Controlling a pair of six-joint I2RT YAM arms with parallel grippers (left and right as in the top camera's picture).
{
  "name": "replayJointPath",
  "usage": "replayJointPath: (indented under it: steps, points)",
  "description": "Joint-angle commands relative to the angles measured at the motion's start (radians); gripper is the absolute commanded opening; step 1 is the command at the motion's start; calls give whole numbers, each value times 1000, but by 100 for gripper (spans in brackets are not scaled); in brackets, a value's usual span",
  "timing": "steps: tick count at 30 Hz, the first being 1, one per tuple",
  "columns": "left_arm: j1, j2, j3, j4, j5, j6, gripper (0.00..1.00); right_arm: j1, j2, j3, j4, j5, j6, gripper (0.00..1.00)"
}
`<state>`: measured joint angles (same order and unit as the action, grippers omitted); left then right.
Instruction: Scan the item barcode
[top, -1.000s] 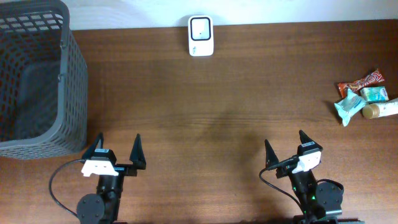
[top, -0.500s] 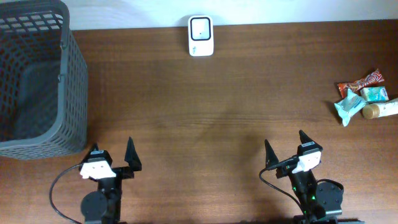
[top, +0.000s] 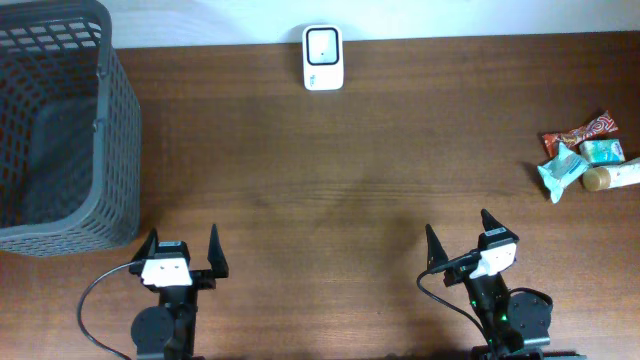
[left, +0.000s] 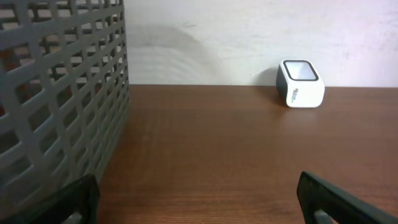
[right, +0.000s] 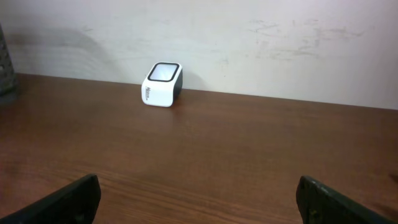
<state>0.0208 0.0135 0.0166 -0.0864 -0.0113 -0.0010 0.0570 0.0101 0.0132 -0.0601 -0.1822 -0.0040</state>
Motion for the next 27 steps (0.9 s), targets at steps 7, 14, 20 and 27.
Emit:
replayJointPath:
  steps: [7,14,20,27]
  points:
    - [-18,-9,-8,-2,13,52,99,8,-7,-8,-4,2,-7,99]
    - [-18,-9,-8,-2,3,-89,99,8,-7,-8,-4,2,-7,99]
    - [-18,-9,-8,-2,4,-55,99,8,-7,-8,-4,2,-7,99]
    - [-18,-9,-8,-1,4,-32,99,8,-7,-8,-4,2,-7,99]
